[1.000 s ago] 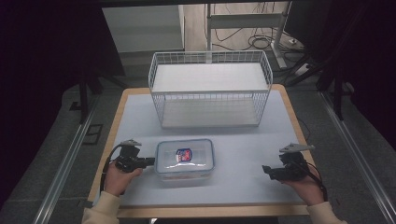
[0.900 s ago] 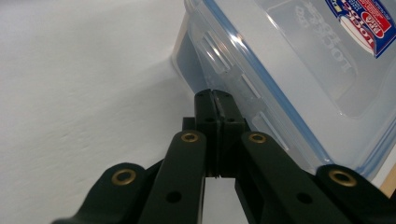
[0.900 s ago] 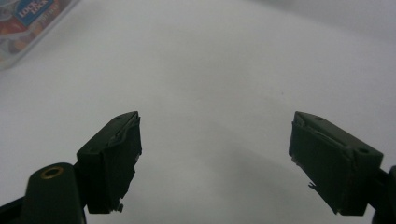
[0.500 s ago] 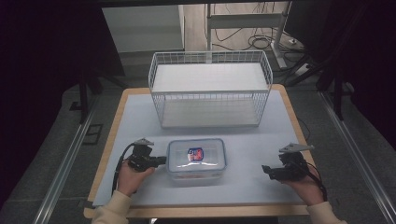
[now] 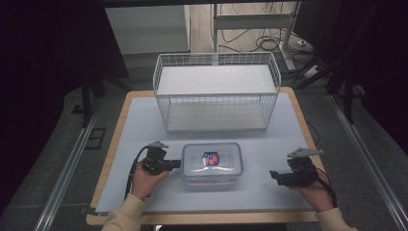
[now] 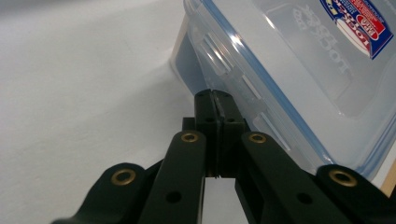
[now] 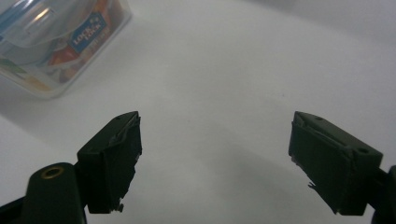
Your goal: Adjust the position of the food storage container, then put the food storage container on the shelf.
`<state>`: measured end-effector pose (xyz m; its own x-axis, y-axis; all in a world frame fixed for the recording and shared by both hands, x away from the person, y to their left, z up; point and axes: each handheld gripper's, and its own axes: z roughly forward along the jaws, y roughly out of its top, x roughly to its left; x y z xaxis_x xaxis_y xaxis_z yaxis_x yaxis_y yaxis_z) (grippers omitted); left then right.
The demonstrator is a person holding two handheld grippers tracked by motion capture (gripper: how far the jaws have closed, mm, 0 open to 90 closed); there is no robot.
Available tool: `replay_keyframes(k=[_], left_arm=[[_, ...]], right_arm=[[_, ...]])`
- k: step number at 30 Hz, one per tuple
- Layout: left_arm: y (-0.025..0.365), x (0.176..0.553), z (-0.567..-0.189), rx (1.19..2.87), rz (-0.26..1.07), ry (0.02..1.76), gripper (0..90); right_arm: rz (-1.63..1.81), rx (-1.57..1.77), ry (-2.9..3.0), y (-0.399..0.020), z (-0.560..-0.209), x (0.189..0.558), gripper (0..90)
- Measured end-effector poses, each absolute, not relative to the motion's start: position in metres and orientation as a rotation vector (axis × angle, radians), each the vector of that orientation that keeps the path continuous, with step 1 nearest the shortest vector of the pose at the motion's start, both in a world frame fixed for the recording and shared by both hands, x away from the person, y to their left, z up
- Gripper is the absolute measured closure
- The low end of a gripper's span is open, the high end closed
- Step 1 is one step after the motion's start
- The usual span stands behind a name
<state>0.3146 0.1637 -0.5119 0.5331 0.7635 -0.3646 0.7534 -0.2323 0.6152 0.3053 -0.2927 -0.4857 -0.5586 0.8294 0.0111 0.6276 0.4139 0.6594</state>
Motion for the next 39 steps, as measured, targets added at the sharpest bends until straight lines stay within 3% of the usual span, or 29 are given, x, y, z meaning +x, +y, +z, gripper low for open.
replay_keyframes(k=[9, 25, 26, 27, 28, 34, 39], left_arm=[[0.165, 0.315, -0.511, 1.98, -0.005, 1.209, 90.0], [0.195, 0.296, -0.493, 1.943, 0.112, 1.224, 89.6], [0.195, 0.296, -0.492, 1.946, 0.112, 1.224, 82.6], [0.195, 0.296, -0.491, 1.947, 0.121, 1.226, 82.6], [0.195, 0.295, -0.489, 1.917, 0.155, 1.247, 66.2], [0.198, 0.297, -0.485, 1.886, 0.102, 1.244, 30.8], [0.2, 0.298, -0.485, 1.846, 0.054, 1.246, 21.6]], right_arm=[[0.909, 1.249, 2.348, -0.29, -0.487, 0.305, 17.7], [0.977, 1.234, 2.335, -0.29, -0.484, 0.304, 17.8], [0.981, 1.233, 2.331, -0.291, -0.484, 0.304, 17.8], [0.981, 1.233, 2.331, -0.291, -0.484, 0.304, 17.8], [0.988, 1.234, 2.329, -0.291, -0.483, 0.304, 17.8], [1.023, 1.249, 2.329, -0.291, -0.484, 0.304, 17.6], [1.05, 1.249, 2.307, -0.287, -0.485, 0.302, 17.7]])
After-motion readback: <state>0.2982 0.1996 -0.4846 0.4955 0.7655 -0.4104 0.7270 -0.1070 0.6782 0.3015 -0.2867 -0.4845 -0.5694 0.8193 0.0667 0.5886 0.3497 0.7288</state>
